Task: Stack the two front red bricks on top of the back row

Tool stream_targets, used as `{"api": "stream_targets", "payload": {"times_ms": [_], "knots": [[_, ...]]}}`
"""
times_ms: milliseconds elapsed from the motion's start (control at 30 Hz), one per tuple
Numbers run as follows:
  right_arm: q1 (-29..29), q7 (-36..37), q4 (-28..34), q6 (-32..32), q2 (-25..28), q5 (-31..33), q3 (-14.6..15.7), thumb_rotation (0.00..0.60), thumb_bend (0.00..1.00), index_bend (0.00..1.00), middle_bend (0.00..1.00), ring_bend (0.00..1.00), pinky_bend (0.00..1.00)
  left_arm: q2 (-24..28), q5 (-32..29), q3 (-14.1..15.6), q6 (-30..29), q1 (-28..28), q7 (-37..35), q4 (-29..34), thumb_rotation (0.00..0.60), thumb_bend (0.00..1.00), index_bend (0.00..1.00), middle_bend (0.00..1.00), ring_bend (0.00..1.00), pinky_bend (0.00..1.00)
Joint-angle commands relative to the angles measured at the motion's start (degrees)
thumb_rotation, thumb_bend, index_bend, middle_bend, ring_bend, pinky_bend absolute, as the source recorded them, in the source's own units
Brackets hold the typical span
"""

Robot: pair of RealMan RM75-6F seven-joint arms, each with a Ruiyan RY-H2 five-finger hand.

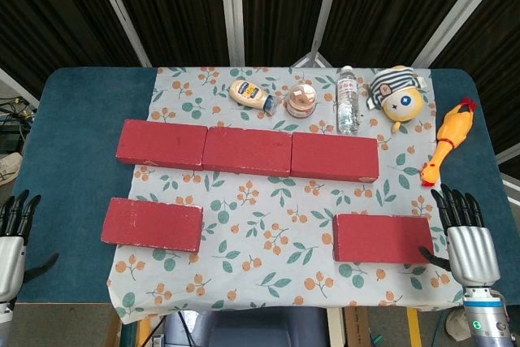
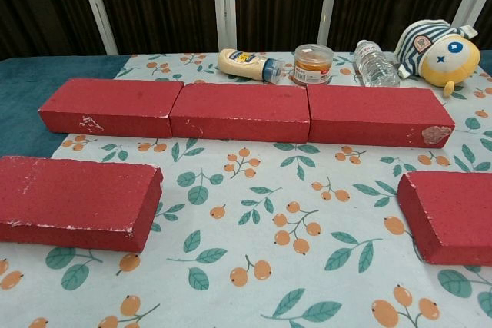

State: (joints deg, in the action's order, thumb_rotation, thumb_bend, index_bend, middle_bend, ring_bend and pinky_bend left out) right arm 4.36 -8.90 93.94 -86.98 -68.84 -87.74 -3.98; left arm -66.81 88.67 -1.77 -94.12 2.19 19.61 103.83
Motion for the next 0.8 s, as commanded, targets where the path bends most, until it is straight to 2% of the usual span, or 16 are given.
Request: {"api": "stream_targets", "payload": {"times_ms": [33,367,600,800], "knots": [[0.1,-0.1,0.0,0.2,0.0,0.1,0.0,0.6,0.13,0.0,0.01,0.0,0.0,0.0,-0.1,-0.1,0.1,0.0,0.1,0.0,0.6,0.0,0.01,0.0,0.0,0.12],[0.0,0.9,1.6,1.5,0.9,0.2,1.0,0.6,0.13,0.0,0.0,0.0,0.0,-0.1,2.3,0.9,-0.5,0.3,0.7,-0.2,0.6,0.0,0.01,0.0,0.0,0.12],[-0.2,1.4,5.8,5.5,3.8,1.7,3.4,0.6,0.13,0.0,0.0,0.0,0.0,0.5,2.0,0.9,0.0,0.1,-0.3,0.0,0.6,0.0,0.01,0.0,0.0,0.12],[0.3,-0.3,9.8,8.3,5.3,3.3,4.3,0.6,0.13,0.0,0.0,0.0,0.0,1.0,2.6,1.2,-0.4,0.4,-1.5,-0.2,0.6,0.0,0.01,0.0,0.0,0.12]]}}
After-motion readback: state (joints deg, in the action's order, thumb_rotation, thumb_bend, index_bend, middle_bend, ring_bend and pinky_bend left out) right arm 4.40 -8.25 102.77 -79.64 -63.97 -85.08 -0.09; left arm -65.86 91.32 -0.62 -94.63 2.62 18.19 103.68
